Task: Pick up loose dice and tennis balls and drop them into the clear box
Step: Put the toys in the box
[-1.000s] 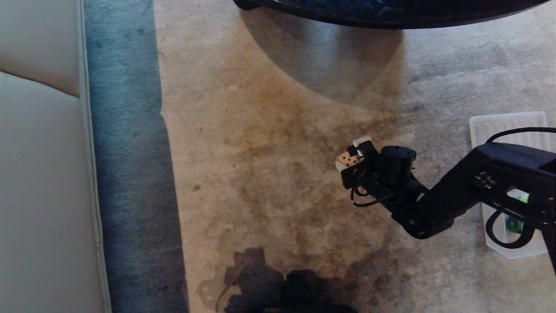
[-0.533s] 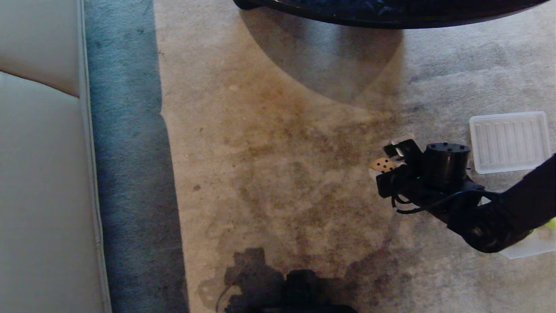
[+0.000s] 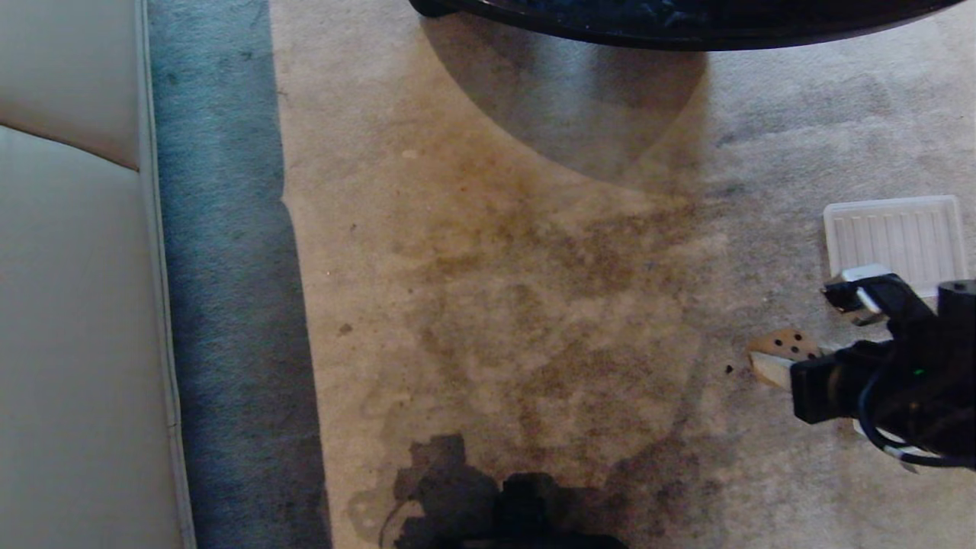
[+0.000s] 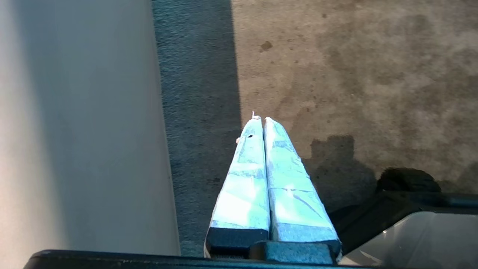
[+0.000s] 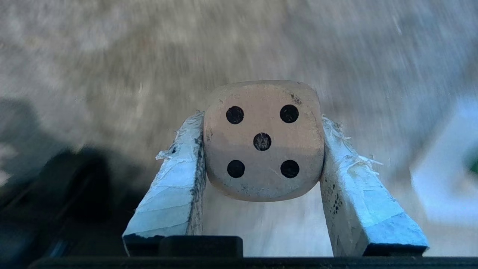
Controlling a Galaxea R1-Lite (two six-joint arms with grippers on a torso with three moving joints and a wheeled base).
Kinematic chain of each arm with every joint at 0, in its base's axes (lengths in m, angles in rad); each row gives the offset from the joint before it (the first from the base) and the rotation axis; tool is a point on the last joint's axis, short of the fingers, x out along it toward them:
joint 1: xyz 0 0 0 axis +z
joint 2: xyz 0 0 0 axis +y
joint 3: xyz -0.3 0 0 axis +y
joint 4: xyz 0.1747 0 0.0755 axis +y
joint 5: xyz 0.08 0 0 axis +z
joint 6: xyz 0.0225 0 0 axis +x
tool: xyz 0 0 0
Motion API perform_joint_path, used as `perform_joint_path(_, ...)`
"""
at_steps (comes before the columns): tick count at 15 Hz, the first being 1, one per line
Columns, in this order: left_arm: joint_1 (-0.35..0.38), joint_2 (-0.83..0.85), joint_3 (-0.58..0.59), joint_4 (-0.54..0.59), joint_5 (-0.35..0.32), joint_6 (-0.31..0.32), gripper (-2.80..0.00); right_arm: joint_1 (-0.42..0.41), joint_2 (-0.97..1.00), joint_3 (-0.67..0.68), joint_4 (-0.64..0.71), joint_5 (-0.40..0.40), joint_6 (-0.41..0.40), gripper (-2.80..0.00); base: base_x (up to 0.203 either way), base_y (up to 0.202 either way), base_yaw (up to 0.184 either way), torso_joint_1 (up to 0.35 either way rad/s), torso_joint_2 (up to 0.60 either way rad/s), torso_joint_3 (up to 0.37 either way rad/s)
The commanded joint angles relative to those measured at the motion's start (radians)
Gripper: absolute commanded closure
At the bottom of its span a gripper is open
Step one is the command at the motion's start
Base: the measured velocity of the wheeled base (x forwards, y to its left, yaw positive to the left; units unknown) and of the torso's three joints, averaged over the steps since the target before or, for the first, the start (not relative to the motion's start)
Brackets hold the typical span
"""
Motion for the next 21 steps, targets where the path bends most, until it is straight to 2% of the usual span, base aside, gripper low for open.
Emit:
perform_joint_path(1, 0.0, 0.0, 0.0, 0.0, 0.0, 0.0, 0.0, -0.001, -0.349, 0.074, 0.173, -0.022, 0.033, 0.0, 0.0, 0.0, 0.0, 0.0, 0.0, 0.0)
perform_joint_path(7, 0.0, 0.0, 0.0, 0.0, 0.0, 0.0, 0.0, -0.045, -0.872, 0.211, 0.632, -0.066, 0.095, 0.0, 0.0, 0.0, 0.0, 0.0, 0.0, 0.0)
perform_joint_path(10, 0.0, 0.0, 0.0, 0.0, 0.0, 0.0, 0.0, -0.164, -1.062, 0.246, 0.804, 0.013, 0.107, 0.0, 0.0, 0.0, 0.0, 0.0, 0.0, 0.0)
perform_joint_path(13, 0.0, 0.0, 0.0, 0.0, 0.0, 0.0, 0.0, -0.18, -1.074, 0.256, 0.834, 0.033, 0.11, 0.0, 0.0, 0.0, 0.0, 0.0, 0.0, 0.0)
perform_joint_path(17, 0.0, 0.0, 0.0, 0.0, 0.0, 0.0, 0.0, -0.257, -1.211, 0.314, 0.806, 0.123, 0.02, 0.0, 0.0, 0.0, 0.0, 0.0, 0.0, 0.0)
perform_joint_path(19, 0.0, 0.0, 0.0, 0.0, 0.0, 0.0, 0.0, -0.259, -1.219, 0.32, 0.798, 0.135, 0.011, 0.0, 0.0, 0.0, 0.0, 0.0, 0.0, 0.0)
perform_joint_path(21, 0.0, 0.0, 0.0, 0.0, 0.0, 0.0, 0.0, -0.259, -1.314, 0.336, 0.776, 0.168, -0.007, 0.0, 0.0, 0.0, 0.0, 0.0, 0.0, 0.0)
